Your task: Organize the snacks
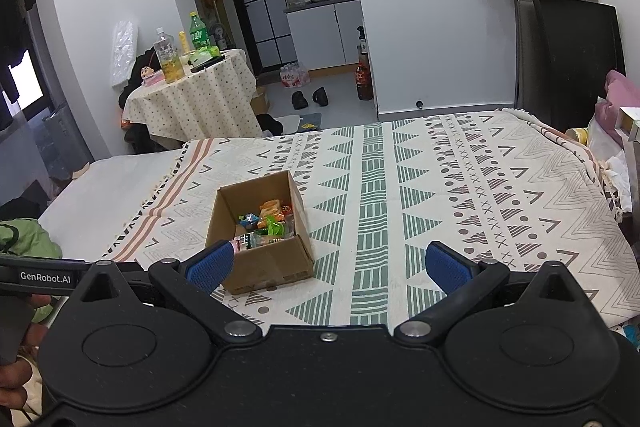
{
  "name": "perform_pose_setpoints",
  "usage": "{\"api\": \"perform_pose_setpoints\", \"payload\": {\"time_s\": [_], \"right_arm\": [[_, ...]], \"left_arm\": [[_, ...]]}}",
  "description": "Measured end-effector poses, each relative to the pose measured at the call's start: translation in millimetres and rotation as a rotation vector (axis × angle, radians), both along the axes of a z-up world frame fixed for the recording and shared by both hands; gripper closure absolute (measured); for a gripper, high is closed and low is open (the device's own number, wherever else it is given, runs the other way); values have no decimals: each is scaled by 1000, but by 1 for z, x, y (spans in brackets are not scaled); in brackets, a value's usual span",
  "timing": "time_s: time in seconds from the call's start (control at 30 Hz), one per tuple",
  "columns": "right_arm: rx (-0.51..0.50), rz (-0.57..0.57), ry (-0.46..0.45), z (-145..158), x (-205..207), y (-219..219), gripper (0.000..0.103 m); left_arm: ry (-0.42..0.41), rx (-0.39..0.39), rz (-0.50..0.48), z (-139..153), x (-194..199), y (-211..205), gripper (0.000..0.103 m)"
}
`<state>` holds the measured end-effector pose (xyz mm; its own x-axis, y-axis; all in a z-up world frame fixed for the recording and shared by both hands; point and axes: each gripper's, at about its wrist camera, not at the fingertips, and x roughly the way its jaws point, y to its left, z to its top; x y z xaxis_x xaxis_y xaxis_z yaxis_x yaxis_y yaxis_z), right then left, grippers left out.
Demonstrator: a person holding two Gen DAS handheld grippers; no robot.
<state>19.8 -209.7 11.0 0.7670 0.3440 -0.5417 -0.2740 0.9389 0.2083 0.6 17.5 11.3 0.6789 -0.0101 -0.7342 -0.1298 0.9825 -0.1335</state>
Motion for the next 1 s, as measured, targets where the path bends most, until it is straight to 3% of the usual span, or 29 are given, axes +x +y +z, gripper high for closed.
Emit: {"api": "perform_pose_setpoints", "payload": {"time_s": [1.0], "right_arm": [[-3,-10,9,-1,-1,-3,0]], "left_arm": [[-9,17,-28,2,1,-9,0]]}}
